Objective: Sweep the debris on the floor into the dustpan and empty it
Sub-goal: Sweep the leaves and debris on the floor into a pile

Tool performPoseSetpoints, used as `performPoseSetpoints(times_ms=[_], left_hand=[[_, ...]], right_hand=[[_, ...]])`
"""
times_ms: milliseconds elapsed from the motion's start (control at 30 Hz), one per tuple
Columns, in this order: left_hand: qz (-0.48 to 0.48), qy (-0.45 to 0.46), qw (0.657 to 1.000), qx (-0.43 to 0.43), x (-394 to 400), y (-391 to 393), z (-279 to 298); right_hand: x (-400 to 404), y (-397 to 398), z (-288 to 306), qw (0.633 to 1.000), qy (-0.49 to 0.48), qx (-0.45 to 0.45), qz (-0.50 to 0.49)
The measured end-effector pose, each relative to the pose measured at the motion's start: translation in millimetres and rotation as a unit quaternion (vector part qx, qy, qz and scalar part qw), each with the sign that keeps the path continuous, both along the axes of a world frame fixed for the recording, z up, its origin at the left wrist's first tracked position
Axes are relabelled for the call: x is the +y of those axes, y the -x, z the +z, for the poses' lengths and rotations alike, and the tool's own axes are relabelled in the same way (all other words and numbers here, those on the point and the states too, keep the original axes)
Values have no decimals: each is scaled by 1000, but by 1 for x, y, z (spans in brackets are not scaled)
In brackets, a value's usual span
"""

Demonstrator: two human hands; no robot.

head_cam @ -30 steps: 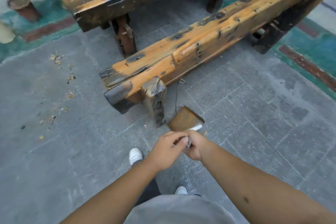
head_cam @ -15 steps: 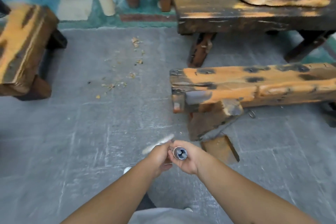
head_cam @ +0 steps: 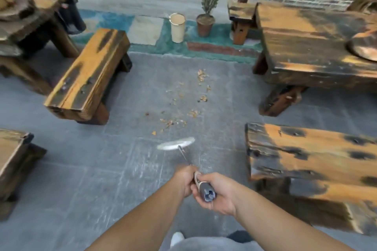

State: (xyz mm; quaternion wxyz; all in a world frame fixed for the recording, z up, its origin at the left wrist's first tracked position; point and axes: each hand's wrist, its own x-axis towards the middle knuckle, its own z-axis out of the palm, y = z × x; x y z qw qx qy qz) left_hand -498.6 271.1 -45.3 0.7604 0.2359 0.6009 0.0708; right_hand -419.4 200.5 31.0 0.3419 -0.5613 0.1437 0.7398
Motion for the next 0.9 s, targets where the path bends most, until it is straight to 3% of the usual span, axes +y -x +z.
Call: performPoseSetpoints(times_ms=[267,667,900], left_hand=[[10,-5,1000,-2,184,-70,-23],[-28,-15,999,-23,477,-210,-16],[-116,-15,993,-5,671,-306,-87]], right_hand=[[170,-54,-17,996,-36,-74,-23],[454,-183,-26,991,-63,-94,-73],[644,-258,-88,979,-59,-129,-146]])
